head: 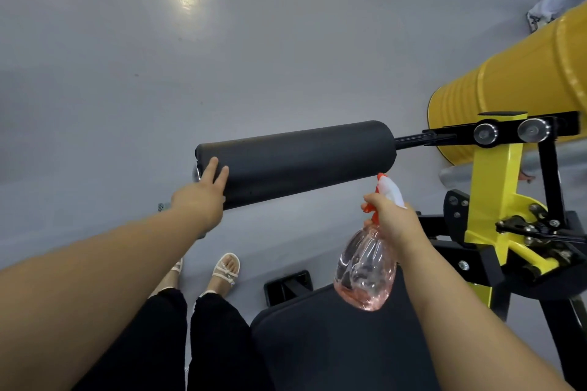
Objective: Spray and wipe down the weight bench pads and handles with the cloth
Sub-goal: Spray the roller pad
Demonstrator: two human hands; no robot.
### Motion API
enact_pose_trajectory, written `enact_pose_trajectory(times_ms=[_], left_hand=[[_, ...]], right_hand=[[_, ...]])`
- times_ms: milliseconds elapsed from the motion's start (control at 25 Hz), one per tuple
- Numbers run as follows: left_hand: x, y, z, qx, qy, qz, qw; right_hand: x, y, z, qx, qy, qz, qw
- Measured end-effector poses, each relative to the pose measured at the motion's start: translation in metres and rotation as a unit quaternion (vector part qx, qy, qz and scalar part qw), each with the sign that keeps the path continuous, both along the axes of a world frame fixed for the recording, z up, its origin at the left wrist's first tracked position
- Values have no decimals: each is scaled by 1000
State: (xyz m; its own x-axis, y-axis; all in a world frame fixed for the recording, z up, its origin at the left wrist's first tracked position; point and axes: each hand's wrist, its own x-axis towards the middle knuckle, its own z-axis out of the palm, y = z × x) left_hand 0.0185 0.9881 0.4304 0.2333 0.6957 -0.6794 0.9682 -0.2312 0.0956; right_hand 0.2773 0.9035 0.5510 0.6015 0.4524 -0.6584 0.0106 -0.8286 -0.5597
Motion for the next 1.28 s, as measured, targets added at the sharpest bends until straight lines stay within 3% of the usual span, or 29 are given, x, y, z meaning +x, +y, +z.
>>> enact_pose_trajectory(times_ms=[200,360,640,840,1000,1120,1280], left_hand=[[-7,-33,-2,2,-45,6,999],[-9,-31,2,24,-88,23,996],[4,18,4,9,-9,43,999],[1,-3,5,21,-1,-10,1000],[-3,-23,5,15,-5,-41,999],[-8,-22,5,29,-33,-43,998],[-5,9,2,56,-57,30,996]], right_hand=[[-46,0,-4,-26,48,149,987],[-79,0,-14,-54,55,194,978],[-47,17,-6,-7,7,172,985],[-3,22,-11,15,-9,51,999],[9,22,-8,8,-8,34,999],[2,22,-11,-19,-24,115,993],[-43,24,-28,-32,-10,240,970]])
